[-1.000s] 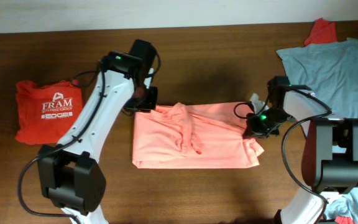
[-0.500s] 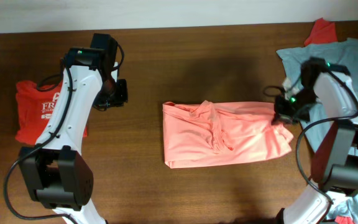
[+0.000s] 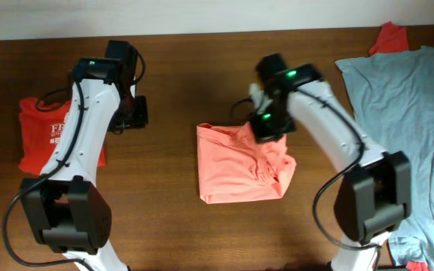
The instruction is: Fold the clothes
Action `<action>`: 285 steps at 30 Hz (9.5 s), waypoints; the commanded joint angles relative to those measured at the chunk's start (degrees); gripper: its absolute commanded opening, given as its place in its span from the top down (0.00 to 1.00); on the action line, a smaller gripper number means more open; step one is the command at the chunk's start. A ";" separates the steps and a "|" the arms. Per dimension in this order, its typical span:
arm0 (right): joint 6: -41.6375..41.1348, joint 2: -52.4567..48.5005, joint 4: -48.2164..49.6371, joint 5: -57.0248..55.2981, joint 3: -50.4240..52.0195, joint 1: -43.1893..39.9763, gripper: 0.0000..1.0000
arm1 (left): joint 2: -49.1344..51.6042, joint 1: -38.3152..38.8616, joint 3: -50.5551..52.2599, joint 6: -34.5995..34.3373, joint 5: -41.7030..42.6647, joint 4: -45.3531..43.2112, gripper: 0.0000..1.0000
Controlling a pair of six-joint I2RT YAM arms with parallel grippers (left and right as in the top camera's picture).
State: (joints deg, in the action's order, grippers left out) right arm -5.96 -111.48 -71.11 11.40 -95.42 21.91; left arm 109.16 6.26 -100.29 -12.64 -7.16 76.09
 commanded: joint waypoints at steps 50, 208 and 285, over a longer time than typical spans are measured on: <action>-7.50 1.66 -3.80 -17.94 -1.03 7.43 0.39 | -2.14 2.14 6.25 5.07 20.55 -0.92 0.59; -4.83 1.62 -11.04 -20.70 -1.01 -3.67 0.43 | -0.24 -36.79 9.22 13.22 11.82 -30.71 0.99; -4.85 1.62 -10.99 -19.71 -1.01 -3.65 0.43 | -1.51 -42.86 4.59 9.68 15.63 -30.40 0.78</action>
State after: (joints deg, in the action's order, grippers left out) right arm -10.55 -110.91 -81.91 -7.70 -95.57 18.41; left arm 105.75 -36.18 -96.16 -3.05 4.89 46.04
